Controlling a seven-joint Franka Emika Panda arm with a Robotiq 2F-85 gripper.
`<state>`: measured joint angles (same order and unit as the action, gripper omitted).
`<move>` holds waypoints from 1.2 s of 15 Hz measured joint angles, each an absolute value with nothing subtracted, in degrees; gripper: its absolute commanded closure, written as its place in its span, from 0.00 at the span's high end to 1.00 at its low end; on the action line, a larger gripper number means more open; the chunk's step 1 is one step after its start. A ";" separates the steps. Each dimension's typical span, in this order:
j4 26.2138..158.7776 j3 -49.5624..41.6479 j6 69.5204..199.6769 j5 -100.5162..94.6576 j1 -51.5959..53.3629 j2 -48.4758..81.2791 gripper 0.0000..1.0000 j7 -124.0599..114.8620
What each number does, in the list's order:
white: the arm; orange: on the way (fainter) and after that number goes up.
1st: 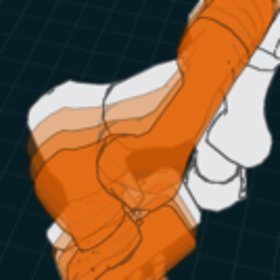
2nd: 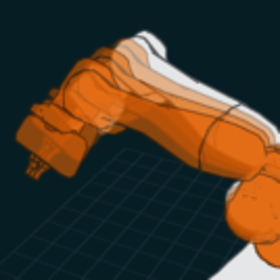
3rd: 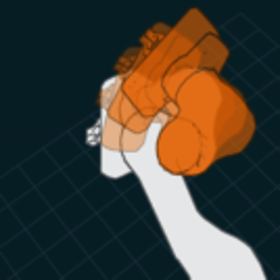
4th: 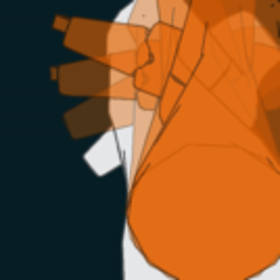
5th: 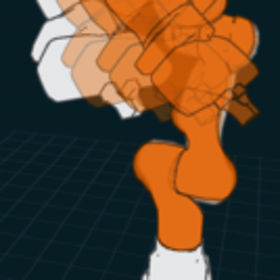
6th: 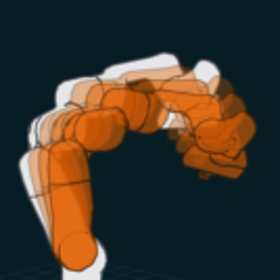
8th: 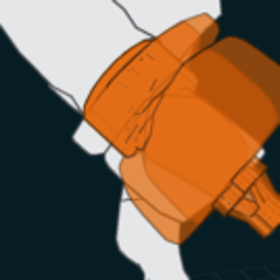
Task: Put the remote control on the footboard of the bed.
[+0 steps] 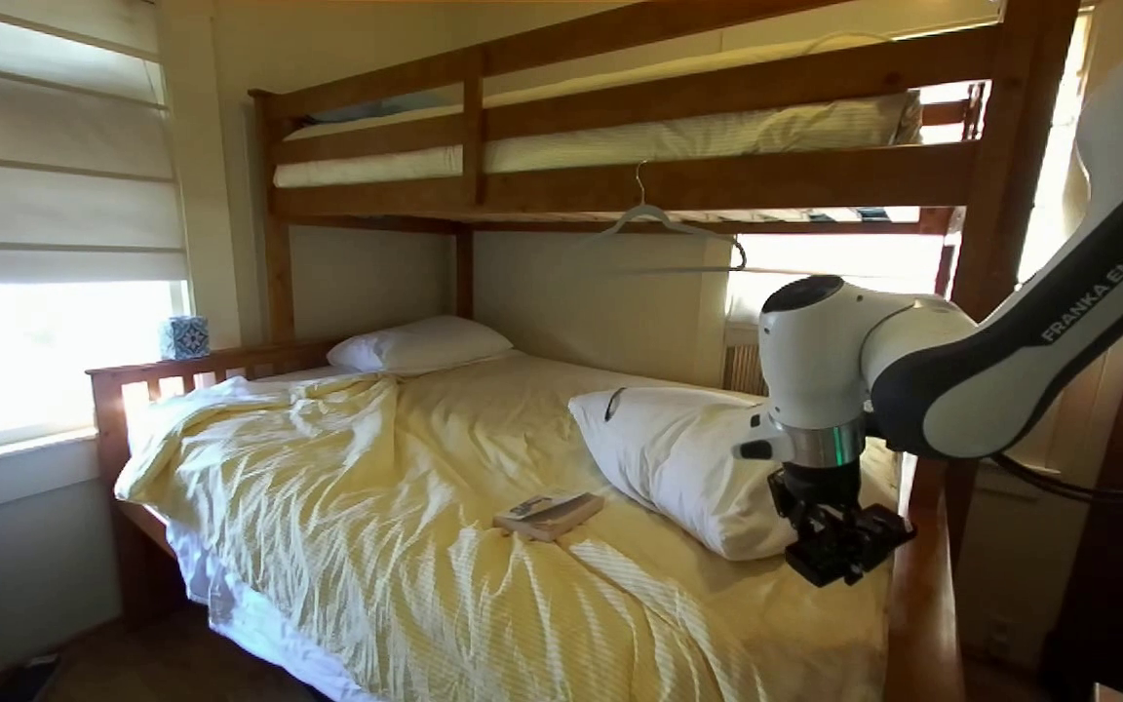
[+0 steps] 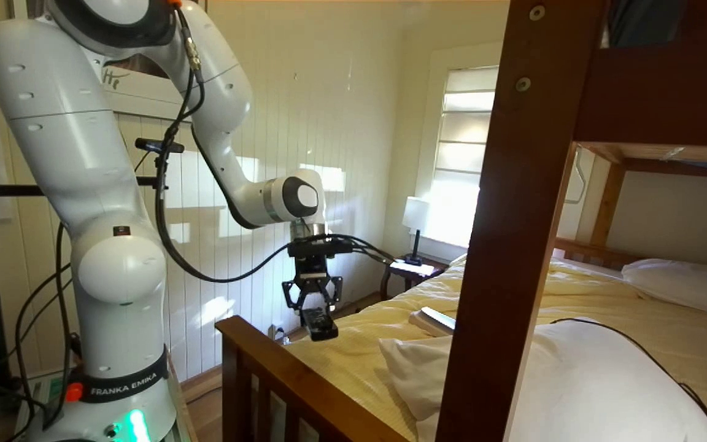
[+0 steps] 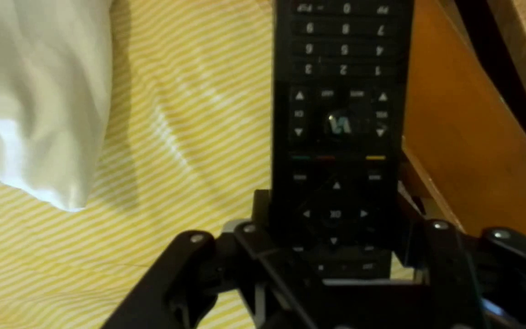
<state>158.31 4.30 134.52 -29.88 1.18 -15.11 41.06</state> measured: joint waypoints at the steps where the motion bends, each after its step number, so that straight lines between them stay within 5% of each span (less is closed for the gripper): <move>1: 157.93 3.85 134.88 -30.22 1.18 -16.55 0.36 41.38; 2: 157.41 3.16 135.94 -30.37 1.17 -17.86 0.36 41.83; 3: 157.00 2.24 137.65 -30.38 1.17 -19.14 0.61 42.45; 6: 156.98 -0.27 139.83 -30.36 1.15 -22.30 0.61 44.42; 7: 157.14 -0.44 139.84 -30.36 1.16 -22.72 0.36 44.51; 18: 157.08 -8.79 128.91 -30.32 0.13 -27.53 0.36 73.24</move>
<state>157.08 -8.79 128.91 -30.32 0.13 -27.53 73.24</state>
